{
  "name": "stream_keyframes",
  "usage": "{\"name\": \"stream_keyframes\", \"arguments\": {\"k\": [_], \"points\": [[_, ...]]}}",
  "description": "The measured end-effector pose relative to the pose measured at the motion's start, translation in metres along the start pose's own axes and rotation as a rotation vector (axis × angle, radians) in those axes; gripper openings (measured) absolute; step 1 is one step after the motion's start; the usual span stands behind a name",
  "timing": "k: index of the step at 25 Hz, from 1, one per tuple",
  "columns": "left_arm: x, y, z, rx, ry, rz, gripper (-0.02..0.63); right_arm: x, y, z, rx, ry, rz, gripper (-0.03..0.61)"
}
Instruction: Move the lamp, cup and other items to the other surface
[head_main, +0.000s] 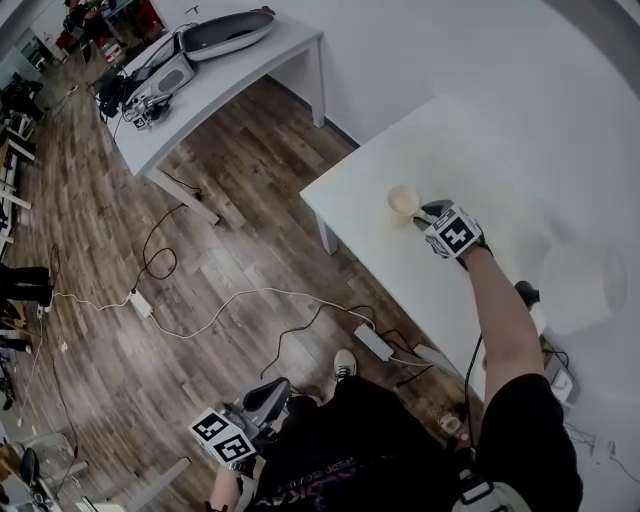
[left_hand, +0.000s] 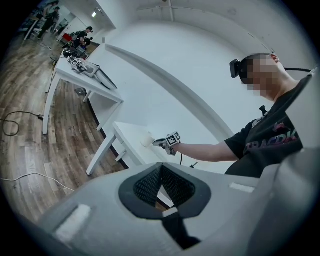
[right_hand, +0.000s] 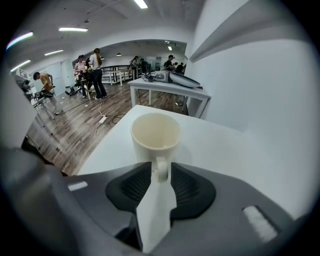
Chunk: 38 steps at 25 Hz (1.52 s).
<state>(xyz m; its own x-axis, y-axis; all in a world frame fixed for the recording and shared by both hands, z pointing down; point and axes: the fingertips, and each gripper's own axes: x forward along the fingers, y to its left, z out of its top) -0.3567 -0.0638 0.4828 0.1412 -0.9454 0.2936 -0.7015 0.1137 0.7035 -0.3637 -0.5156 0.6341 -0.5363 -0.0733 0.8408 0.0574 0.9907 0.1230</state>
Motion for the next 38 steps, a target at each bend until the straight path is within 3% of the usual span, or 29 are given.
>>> {"name": "stream_keyframes", "arguments": {"k": [7, 13, 22, 38], "points": [[0.008, 0.005, -0.004, -0.035, 0.025, -0.003, -0.008, 0.009, 0.005, 0.001, -0.058, -0.021, 0.003, 0.06], [0.01, 0.002, -0.001, -0.013, 0.05, -0.014, -0.008, 0.0, 0.008, 0.005, 0.063, -0.095, -0.044, 0.054], [0.007, 0.001, 0.003, 0.004, 0.046, -0.024, -0.008, -0.018, 0.013, 0.005, 0.162, -0.186, -0.132, 0.052], [0.006, -0.007, -0.01, 0.005, 0.092, -0.079, -0.008, -0.091, 0.04, 0.011, 0.246, -0.383, -0.233, 0.054]]}}
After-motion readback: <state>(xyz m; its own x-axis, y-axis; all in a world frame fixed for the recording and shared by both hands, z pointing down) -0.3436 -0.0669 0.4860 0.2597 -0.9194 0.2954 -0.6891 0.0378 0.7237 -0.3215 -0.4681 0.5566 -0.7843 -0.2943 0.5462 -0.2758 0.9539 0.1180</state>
